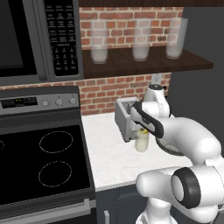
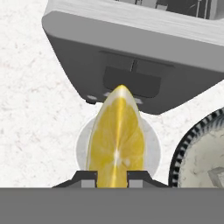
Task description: Grab a lemon wedge from the fridge and one ice cube from the ice bowl, and put them in the glass of lemonade.
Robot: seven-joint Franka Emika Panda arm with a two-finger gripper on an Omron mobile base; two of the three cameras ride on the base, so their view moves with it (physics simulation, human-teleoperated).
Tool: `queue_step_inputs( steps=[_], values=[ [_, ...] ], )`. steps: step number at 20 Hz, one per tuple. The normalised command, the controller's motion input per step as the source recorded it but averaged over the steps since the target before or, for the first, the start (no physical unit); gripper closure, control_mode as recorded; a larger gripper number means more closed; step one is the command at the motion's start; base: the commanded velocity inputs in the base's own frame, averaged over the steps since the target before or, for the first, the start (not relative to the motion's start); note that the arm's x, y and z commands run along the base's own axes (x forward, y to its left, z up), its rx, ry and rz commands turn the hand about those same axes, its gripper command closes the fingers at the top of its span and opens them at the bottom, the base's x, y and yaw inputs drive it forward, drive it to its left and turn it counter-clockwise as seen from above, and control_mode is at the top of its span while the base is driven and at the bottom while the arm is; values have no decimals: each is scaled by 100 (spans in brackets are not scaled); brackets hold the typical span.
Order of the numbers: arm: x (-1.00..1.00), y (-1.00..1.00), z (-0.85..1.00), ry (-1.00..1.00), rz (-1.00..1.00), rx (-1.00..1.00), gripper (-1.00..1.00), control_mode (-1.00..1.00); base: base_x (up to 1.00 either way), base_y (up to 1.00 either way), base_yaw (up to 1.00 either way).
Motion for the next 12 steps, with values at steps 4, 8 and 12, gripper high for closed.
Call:
queue_step_inputs(
  steps=[4, 8, 12],
  values=[
    [0, 0, 0, 0, 0, 0, 100, -100, 0, 0, 0],
    [-4, 6, 9, 0, 0, 0, 100, -100, 0, 0, 0],
    [0, 5, 9, 0, 0, 0, 100, -100, 0, 0, 0]
  ],
)
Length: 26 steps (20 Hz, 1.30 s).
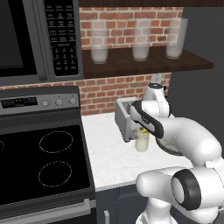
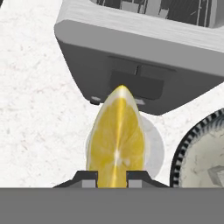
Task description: Grab a lemon wedge from the fridge and one ice cube from the ice bowl, and put them in the glass of lemonade.
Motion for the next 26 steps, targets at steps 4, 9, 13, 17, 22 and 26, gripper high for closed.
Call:
queue_step_inputs(
  steps=[4, 9, 13, 17, 22, 26],
  values=[
    [5, -3, 2, 0, 0, 0, 100, -100, 0, 0, 0],
    [6, -10, 0, 0, 0, 0, 100, -100, 0, 0, 0],
    [0, 0, 0, 0, 0, 0, 100, -100, 0, 0, 0],
    [0, 2, -1, 0, 0, 0, 100, -100, 0, 0, 0],
    [0, 13, -2, 0, 0, 0, 100, -100, 0, 0, 0],
    [0, 0, -14, 0, 0, 0, 100, -100, 0, 0, 0]
  ],
)
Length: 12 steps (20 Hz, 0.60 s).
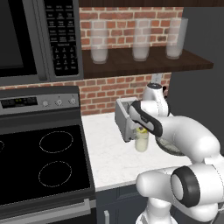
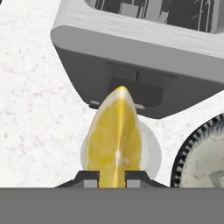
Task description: Grab a lemon wedge from the fridge and one ice cube from the ice bowl, and put them in the glass of lemonade.
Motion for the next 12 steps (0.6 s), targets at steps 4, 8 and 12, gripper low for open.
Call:
queue_step_inputs(
  steps=[4, 8, 12],
  values=[
    [0, 0, -26, 0, 0, 0, 100, -100, 0, 0, 0],
    [0, 0, 0, 0, 0, 0, 100, -100, 0, 0, 0],
    [0, 0, 0, 0, 0, 0, 100, -100, 0, 0, 0]
  ],
)
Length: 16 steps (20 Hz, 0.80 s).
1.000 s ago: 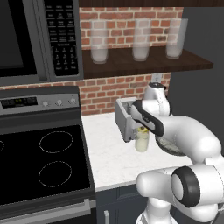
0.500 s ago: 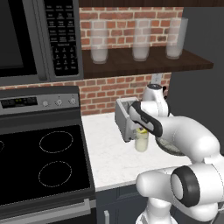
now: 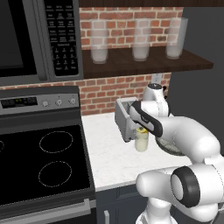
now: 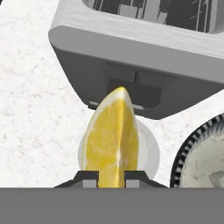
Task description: Grab a lemon wedge from the fridge and one ice cube from the ice bowl, and put them in the glass of lemonade.
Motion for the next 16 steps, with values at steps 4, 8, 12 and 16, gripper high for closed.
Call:
queue_step_inputs(
  steps=[4, 8, 12, 16],
  values=[
    [0, 0, 0, 0, 0, 0, -100, -100, 0, 0, 0],
    [0, 0, 0, 0, 0, 0, -100, -100, 0, 0, 0],
    [0, 0, 0, 0, 0, 0, -100, -100, 0, 0, 0],
    [-2, -4, 1, -1, 0, 0, -100, -100, 0, 0, 0]
  ],
)
